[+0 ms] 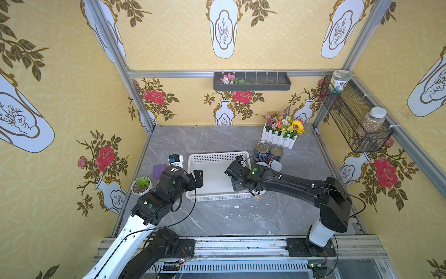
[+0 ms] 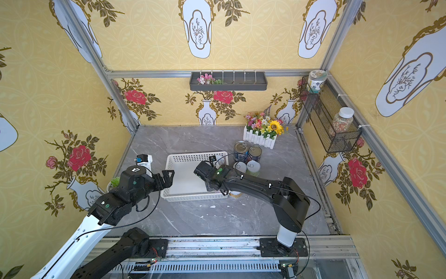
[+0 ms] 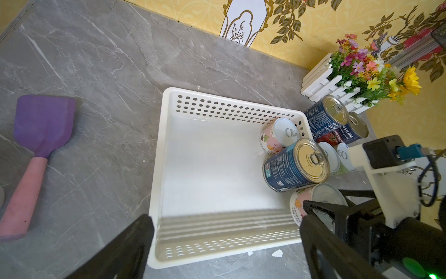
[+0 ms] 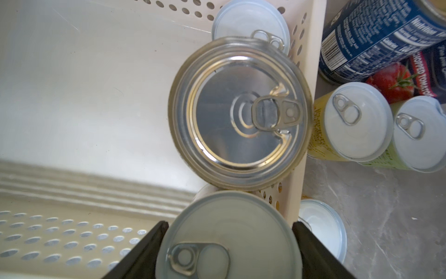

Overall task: Put the canned food in the basket
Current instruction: Place the canned food in the basket.

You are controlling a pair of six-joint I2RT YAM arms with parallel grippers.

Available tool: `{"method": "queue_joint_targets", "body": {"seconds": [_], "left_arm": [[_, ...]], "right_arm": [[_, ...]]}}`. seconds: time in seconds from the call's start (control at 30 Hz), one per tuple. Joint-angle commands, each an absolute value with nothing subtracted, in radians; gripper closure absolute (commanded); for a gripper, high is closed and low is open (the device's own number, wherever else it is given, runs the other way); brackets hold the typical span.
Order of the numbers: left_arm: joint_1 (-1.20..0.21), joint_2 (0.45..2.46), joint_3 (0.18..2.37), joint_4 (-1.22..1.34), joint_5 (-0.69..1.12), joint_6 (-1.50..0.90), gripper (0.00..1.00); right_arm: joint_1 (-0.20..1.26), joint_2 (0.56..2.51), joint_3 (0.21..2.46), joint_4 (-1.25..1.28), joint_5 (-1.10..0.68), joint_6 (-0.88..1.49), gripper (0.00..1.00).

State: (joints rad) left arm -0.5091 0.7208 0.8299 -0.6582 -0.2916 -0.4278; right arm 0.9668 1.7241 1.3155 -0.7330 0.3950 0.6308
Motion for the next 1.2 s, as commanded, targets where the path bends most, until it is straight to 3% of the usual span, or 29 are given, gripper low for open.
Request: {"method": "queue_joint_targets", "body": {"seconds": [0.0,0.63,1.17], "left_arm": [[-0.508,0.724,0.827,-0.641,-0.285,-0.429,0.00],[-0.509,0.726,0.826,-0.640,-0.282,-0.429,0.00],[-0.509,0.726,0.827,-0.640,-0.281,-0.429,0.00]], "right_arm": [[0.964,1.747,1.306,-0.673,0.435,0.622,0.25],[0.961,1.833,1.279,-0.614,0.428,0.629,0.21],[0.965,1.803,1.280,-0.631,0.449,0.621,0.02]]}}
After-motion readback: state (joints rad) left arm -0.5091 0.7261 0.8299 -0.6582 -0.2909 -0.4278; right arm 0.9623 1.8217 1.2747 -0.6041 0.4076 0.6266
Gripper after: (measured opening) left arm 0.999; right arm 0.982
